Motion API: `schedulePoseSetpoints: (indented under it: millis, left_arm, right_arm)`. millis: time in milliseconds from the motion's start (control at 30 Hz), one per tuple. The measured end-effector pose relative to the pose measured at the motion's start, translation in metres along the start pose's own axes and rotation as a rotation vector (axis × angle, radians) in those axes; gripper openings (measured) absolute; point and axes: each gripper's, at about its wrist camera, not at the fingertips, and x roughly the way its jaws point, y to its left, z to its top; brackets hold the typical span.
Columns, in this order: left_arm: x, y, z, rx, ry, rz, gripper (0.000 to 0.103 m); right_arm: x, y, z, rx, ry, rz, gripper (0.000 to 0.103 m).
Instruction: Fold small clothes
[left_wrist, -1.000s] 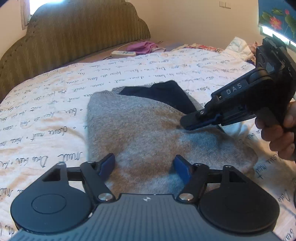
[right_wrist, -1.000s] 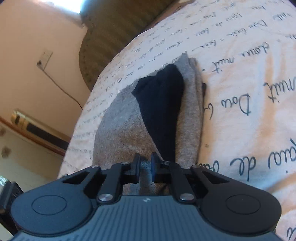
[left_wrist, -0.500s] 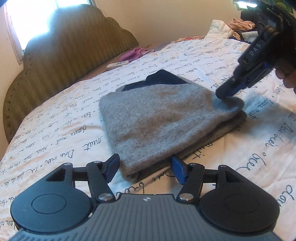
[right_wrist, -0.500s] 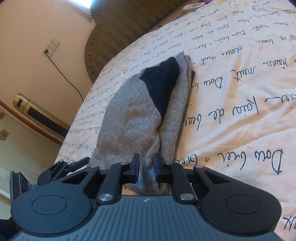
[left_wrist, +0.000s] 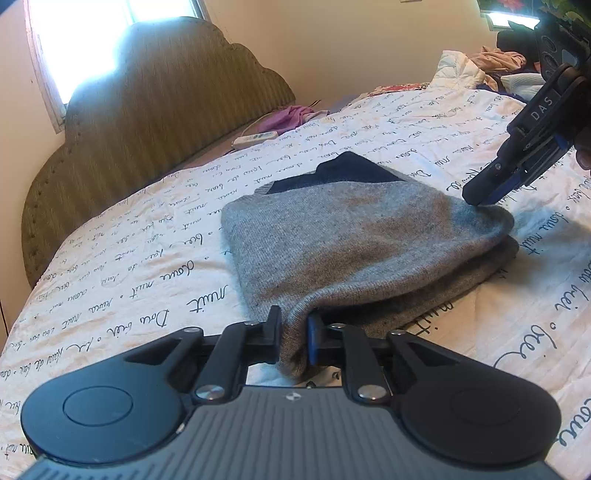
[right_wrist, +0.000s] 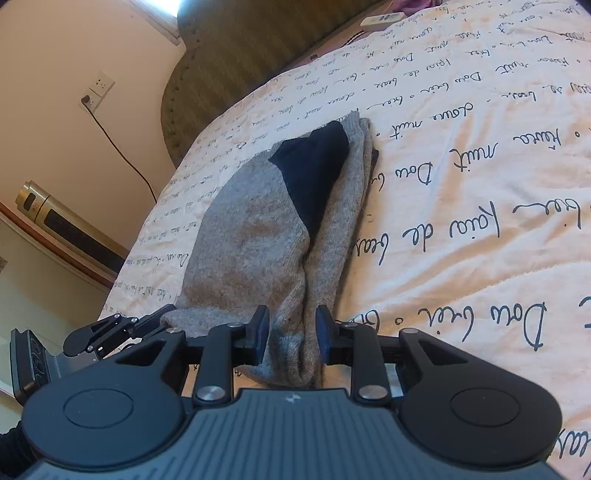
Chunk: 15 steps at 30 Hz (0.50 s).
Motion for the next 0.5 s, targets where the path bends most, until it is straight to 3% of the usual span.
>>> schedulePoseSetpoints:
  millis: [200, 267, 333, 433, 500]
  left_arm:
    - [-0.006, 0.008, 0.003, -0.006, -0.013, 0.016, 0.009]
    - [-0.012, 0.016, 0.003, -0.015, -0.023, 0.025, 0.009]
    - [-0.008, 0.023, 0.0, -0.027, 0.004, 0.026, 0.009]
    - [0.007, 0.017, -0.012, -0.011, 0.064, 0.023, 0.009]
    - [0.003, 0.009, -0.015, 0.018, 0.059, 0.028, 0.012]
  right_arm:
    - [0.018, 0.006, -0.009, -0.037, 0.094, 0.017, 0.028]
    - [0.018, 0.014, -0.013, -0.087, 0.105, 0.015, 0.022]
    - [0.016, 0.017, -0.017, -0.098, 0.114, 0.029, 0.015]
    - [0.027, 0.006, -0.024, -0.084, 0.147, 0.004, 0.014]
    - [0.027, 0.003, -0.025, -0.054, 0.134, 0.027, 0.015]
